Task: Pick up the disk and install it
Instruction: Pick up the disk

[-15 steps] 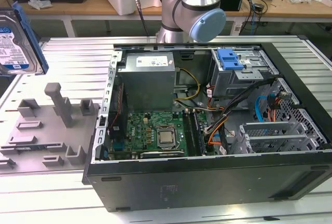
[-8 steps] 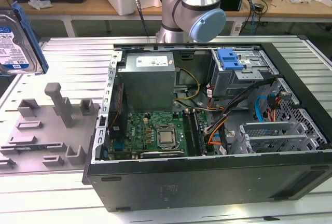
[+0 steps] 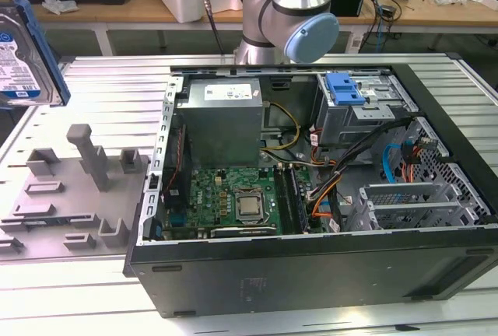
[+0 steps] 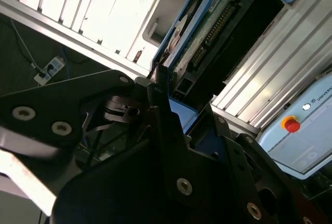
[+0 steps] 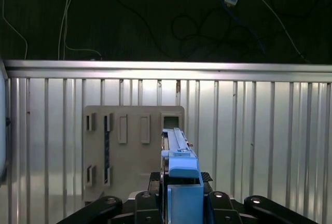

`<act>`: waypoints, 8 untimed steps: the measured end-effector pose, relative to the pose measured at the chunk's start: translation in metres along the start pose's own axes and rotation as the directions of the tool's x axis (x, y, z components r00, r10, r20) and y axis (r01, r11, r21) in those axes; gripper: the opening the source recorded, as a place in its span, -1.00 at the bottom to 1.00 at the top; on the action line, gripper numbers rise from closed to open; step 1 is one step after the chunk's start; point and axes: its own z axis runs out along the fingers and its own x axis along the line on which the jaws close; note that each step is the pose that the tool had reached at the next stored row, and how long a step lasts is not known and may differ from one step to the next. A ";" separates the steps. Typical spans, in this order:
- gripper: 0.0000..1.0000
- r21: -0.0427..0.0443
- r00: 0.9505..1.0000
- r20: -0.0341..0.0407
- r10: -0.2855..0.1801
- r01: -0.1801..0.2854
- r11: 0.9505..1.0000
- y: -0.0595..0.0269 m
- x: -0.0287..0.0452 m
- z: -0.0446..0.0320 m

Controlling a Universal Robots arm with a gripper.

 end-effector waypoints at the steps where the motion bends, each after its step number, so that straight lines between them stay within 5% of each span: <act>1: -0.26 0.000 1.000 0.000 0.000 0.000 1.000 -0.0002 0.0000 -0.0018; 8: -0.26 0.000 1.000 0.000 0.000 0.000 1.000 -0.0065 0.0004 -0.0096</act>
